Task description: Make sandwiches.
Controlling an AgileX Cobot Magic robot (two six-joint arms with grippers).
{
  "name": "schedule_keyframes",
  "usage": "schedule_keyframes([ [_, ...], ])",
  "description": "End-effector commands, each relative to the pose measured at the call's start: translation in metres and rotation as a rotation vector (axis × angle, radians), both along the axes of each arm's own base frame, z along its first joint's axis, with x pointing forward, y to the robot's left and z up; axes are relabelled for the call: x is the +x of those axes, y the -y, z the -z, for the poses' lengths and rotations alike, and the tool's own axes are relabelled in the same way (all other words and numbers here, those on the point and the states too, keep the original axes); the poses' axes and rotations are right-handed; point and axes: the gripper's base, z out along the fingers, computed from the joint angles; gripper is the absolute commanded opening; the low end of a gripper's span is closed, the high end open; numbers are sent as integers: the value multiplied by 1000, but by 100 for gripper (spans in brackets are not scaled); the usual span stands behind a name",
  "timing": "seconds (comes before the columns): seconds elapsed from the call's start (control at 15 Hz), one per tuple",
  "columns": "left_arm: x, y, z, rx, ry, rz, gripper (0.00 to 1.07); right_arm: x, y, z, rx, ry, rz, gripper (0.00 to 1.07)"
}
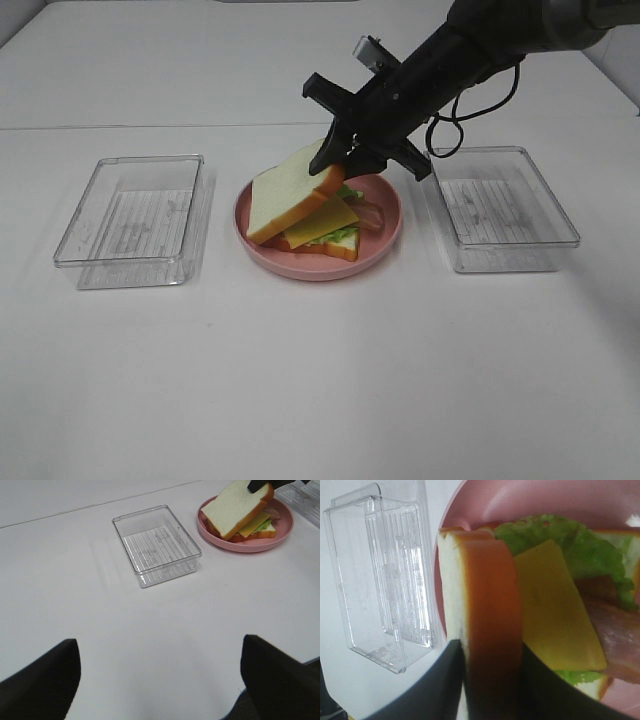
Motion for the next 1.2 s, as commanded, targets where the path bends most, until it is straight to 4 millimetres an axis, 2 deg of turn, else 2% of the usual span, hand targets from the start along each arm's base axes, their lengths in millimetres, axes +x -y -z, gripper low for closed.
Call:
schedule_keyframes([
  [0.07,-2,-1,0,-7,28,-1,83,-1,3,5,-37,-8,-17,58],
  [0.13,-2,-1,0,-7,28,-1,83,-2,3,5,-48,-9,-26,72],
  [0.2,-2,-1,0,-7,28,-1,83,-3,4,5,-62,-5,-38,79],
  [0.4,-2,-1,0,-7,28,-1,83,-7,10,-11,-134,39,-95,82],
  [0.6,-2,-1,0,-7,28,-1,83,-16,19,-41,-213,89,-159,82],
  [0.67,-2,-1,0,-7,28,-1,83,-25,27,-64,-284,118,-203,82],
  [0.87,-2,-1,0,-7,28,-1,83,-43,44,-106,-409,165,-226,82],
  [1.0,-2,-1,0,-7,28,-1,83,-47,47,-114,-431,172,-236,82],
  [1.07,-2,-1,0,-7,28,-1,83,-72,63,-152,-524,188,-271,82],
  [1.2,-2,-1,0,-7,28,-1,83,-93,76,-183,-580,225,-264,81],
])
